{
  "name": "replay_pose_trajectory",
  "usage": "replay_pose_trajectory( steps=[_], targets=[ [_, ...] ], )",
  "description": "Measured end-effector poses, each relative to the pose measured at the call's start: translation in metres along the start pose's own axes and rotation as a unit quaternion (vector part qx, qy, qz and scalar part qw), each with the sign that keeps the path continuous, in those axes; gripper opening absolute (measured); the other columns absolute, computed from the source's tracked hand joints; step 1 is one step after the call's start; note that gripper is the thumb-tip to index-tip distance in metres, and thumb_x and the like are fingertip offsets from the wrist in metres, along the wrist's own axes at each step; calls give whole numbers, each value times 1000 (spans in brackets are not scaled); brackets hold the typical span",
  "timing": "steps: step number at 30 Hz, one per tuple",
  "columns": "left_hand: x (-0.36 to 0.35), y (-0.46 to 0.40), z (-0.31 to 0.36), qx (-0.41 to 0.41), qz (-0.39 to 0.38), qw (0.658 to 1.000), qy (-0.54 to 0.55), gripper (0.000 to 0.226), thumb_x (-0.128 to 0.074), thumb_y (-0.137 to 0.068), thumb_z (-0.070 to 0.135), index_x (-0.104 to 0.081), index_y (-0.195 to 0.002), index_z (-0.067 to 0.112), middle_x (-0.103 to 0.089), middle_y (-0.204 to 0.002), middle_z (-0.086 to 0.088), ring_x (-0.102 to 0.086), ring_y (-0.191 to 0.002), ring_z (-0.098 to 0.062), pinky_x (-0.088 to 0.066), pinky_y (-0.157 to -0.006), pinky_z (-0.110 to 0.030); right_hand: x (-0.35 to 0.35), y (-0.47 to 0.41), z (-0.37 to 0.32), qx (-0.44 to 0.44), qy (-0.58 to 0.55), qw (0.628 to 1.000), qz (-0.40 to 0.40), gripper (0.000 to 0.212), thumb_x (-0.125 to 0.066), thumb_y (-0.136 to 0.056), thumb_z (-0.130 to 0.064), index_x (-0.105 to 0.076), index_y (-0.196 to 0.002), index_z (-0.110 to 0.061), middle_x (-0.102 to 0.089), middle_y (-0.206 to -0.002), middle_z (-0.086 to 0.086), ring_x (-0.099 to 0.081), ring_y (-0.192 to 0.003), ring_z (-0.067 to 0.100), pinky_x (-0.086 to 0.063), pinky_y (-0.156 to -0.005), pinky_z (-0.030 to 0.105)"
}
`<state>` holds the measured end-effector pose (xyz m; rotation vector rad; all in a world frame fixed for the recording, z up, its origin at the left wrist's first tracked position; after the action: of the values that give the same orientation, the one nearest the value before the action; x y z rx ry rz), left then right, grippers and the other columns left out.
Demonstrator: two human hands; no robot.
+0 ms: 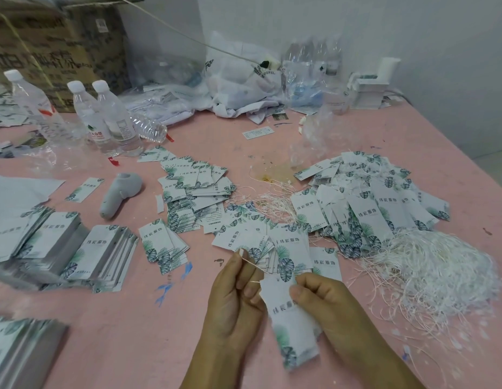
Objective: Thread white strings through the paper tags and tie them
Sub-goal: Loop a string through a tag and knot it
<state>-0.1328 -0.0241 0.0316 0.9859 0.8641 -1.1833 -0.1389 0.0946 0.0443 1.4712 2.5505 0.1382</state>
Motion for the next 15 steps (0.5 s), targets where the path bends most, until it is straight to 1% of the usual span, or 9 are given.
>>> replay_pose_trajectory(
  steps=[2,4,5,6,7,8,10,13,15],
  targets=[
    [0,0,-2,5,3,1000,-14,36,-91,-65,17,-56,-71,19,-29,-51,8,-30,-40,-4,-27,-35,-16,5,1,1,-7,25,999,24,47,-68,-79,-53,-61,-78,-7,-58,-71,12,-50,-65,21,-36,-60,31],
    [3,0,-3,6,15,1000,-12,28,-83,-73,14,-56,-75,18,-28,-51,8,-30,-40,-4,-26,-35,-17,6,0,2,-16,22,999,31,47,-67,-81,-55,-66,-86,-8,-65,-76,15,-56,-68,21,-40,-63,31],
    [5,-1,-3,4,23,1000,-8,21,-77,-78,14,-56,-77,17,-29,-52,8,-31,-41,-4,-28,-35,-16,5,0,3,-25,13,999,21,42,-69,-81,-52,-68,-90,-10,-69,-81,14,-60,-70,21,-44,-63,30],
    [5,-1,-3,2,27,1000,-3,15,-69,-83,17,-56,-77,16,-31,-52,8,-32,-41,-5,-31,-36,-17,0,0,4,-35,0,999,-1,34,-72,-81,-44,-69,-94,-13,-72,-86,12,-63,-72,20,-48,-64,28],
    [4,-2,-2,-1,28,1000,3,14,-63,-87,19,-56,-74,16,-33,-53,8,-34,-42,-5,-34,-37,-18,-5,1,6,-49,-12,998,-29,28,-73,-79,-34,-70,-98,-14,-74,-92,12,-66,-76,21,-51,-65,28],
    [5,-3,-1,-3,29,1000,11,17,-59,-88,19,-57,-71,16,-35,-53,7,-35,-43,-6,-37,-39,-18,-10,3,8,-60,-21,996,-55,28,-73,-77,-24,-70,-103,-14,-74,-99,15,-68,-81,24,-53,-69,30],
    [9,-5,1,-13,45,999,20,20,-58,-88,20,-60,-69,16,-39,-57,7,-37,-46,-7,-37,-43,-18,-13,4,12,-71,-21,995,-74,33,-72,-76,-15,-68,-109,-10,-72,-105,21,-67,-88,30,-52,-77,36],
    [21,-8,2,-29,79,996,2,24,-54,-93,22,-67,-74,15,-52,-67,4,-44,-51,-8,-39,-45,-19,1,1,9,-57,-44,997,-30,29,-71,-75,-14,-71,-103,-10,-72,-103,22,-68,-86,30,-54,-75,35],
    [25,-7,3,-47,91,993,-61,20,-54,-94,21,-66,-81,12,-56,-69,-1,-46,-52,-9,-39,-44,-20,12,-1,6,-42,-106,993,5,27,-72,-73,-12,-74,-100,-11,-72,-103,23,-69,-84,31,-56,-73,36]
  ],
)
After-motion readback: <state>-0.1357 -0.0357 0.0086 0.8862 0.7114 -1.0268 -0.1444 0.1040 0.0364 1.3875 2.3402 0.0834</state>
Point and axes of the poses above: each hand's wrist, its own y-axis away from the middle knuckle, its own x-axis out of the back of the hand, z = x × y, the point moved 10 cm from there along -y, towards the middle knuckle
